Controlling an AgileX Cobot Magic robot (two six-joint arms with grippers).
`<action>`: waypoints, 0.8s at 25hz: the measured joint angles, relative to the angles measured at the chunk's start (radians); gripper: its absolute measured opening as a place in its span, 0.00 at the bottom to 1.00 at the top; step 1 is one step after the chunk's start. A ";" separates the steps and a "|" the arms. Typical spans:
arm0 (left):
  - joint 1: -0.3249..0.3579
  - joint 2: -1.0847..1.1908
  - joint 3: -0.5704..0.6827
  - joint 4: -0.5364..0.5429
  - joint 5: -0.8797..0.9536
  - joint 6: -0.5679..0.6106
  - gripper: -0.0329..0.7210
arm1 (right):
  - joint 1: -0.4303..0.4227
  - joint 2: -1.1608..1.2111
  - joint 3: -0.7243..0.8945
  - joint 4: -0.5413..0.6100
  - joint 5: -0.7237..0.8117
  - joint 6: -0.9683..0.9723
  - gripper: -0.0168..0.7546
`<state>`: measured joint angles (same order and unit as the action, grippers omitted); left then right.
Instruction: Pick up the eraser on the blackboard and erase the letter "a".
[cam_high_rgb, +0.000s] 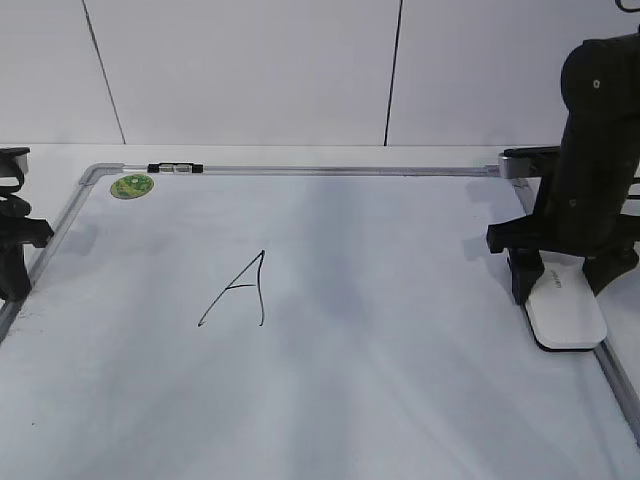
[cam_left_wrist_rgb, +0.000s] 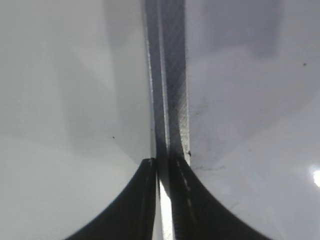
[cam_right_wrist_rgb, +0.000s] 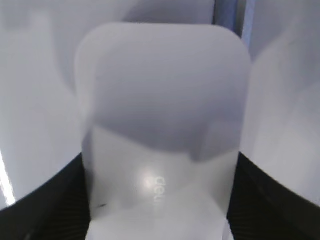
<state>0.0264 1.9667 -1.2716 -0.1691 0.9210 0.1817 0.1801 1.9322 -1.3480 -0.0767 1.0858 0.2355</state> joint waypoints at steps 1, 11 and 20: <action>0.000 0.000 0.000 0.000 0.000 0.000 0.15 | 0.000 0.000 0.000 0.000 0.000 0.000 0.75; 0.000 0.000 0.000 0.000 0.000 0.001 0.15 | 0.000 0.000 0.000 0.000 -0.027 0.000 0.75; 0.000 0.000 0.000 0.000 0.000 0.001 0.15 | 0.000 0.000 0.000 0.000 -0.037 0.000 0.77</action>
<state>0.0264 1.9667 -1.2716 -0.1691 0.9210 0.1829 0.1801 1.9322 -1.3480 -0.0767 1.0486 0.2351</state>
